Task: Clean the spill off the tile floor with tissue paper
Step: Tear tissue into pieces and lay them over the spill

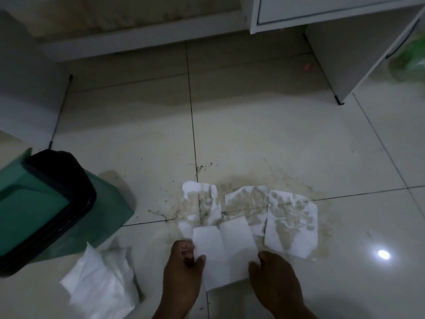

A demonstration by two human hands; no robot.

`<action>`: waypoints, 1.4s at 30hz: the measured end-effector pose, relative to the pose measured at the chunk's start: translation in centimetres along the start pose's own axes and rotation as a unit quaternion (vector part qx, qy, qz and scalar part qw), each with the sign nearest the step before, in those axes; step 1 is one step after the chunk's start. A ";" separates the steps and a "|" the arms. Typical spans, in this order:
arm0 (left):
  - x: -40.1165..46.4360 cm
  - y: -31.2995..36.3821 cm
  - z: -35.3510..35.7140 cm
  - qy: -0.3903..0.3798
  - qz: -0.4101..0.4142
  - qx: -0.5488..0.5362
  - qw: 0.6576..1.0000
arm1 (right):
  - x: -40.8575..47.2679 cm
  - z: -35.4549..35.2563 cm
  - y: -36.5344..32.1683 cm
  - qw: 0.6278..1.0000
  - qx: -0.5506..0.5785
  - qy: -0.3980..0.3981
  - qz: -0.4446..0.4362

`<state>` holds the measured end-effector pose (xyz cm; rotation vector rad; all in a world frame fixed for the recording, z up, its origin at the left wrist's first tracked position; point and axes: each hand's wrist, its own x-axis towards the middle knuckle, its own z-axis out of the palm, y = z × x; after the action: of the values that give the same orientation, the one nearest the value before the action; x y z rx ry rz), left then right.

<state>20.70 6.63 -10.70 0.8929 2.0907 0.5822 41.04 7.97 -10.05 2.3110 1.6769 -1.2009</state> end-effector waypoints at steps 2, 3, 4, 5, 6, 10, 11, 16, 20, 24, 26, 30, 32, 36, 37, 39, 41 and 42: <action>-0.5 -0.9 0.5 -0.009 0.039 0.048 0.998 | -0.5 0.6 0.1 0.998 -0.055 0.028 0.000; -0.7 -1.3 0.8 0.001 0.072 0.082 0.994 | -0.8 0.9 0.1 0.996 -0.068 0.057 -0.012; -0.9 -1.7 1.1 0.017 0.111 0.123 0.986 | -1.1 1.3 0.0 0.993 -0.071 0.087 -0.039; -1.1 -2.1 1.3 0.033 0.149 0.161 0.975 | -1.3 1.8 0.0 0.988 -0.069 0.113 -0.077; -1.4 -2.3 1.5 0.039 0.186 0.194 0.962 | -1.5 2.3 -0.1 0.982 -0.071 0.129 -0.119; -2.5 -3.5 2.0 -0.054 0.321 0.343 0.881 | -1.7 4.2 0.3 0.945 -0.150 0.112 -0.268; -2.7 -3.9 2.1 -0.081 0.339 0.371 0.860 | -1.7 4.5 0.6 0.934 -0.182 0.092 -0.293; -3.4 -4.8 2.1 -0.102 0.338 0.418 0.837 | -1.8 5.5 1.8 0.923 -0.226 0.061 -0.306; -3.4 -5.2 1.6 -0.102 0.335 0.423 0.836 | -1.7 5.5 1.8 0.920 -0.238 0.057 -0.307; -3.1 -5.4 1.4 -0.101 0.331 0.428 0.835 | -1.4 5.2 1.4 0.924 -0.239 0.046 -0.293; -3.0 -5.3 1.6 -0.100 0.320 0.442 0.832 | -1.4 5.2 1.1 0.924 -0.243 0.040 -0.292; -2.8 -4.9 1.8 -0.097 0.296 0.432 0.846 | -1.4 5.4 0.5 0.928 -0.215 0.036 -0.301; -2.5 -4.8 1.9 -0.098 0.297 0.426 0.849 | -1.3 5.4 0.1 0.933 -0.202 0.034 -0.297; -1.8 -4.4 2.2 -0.097 0.303 0.422 0.849 | -0.7 5.7 -0.2 0.935 -0.190 0.028 -0.299; -1.6 -4.3 2.2 -0.098 0.304 0.424 0.847 | -0.6 5.8 -0.2 0.935 -0.192 0.022 -0.297; -1.4 -4.2 2.1 -0.111 0.305 0.428 0.844 | -0.4 5.8 -0.2 0.934 -0.194 0.028 -0.299; -1.3 -3.7 2.0 -0.111 0.313 0.440 0.834 | -0.3 5.9 -0.2 0.934 -0.197 0.030 -0.296; -1.3 -3.6 2.0 -0.109 0.315 0.446 0.831 | -0.3 5.9 -0.2 0.936 -0.197 0.027 -0.292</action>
<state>21.49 3.52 -13.57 2.1109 1.7822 -0.2605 37.56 5.10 -13.93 1.6723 2.4535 -0.7426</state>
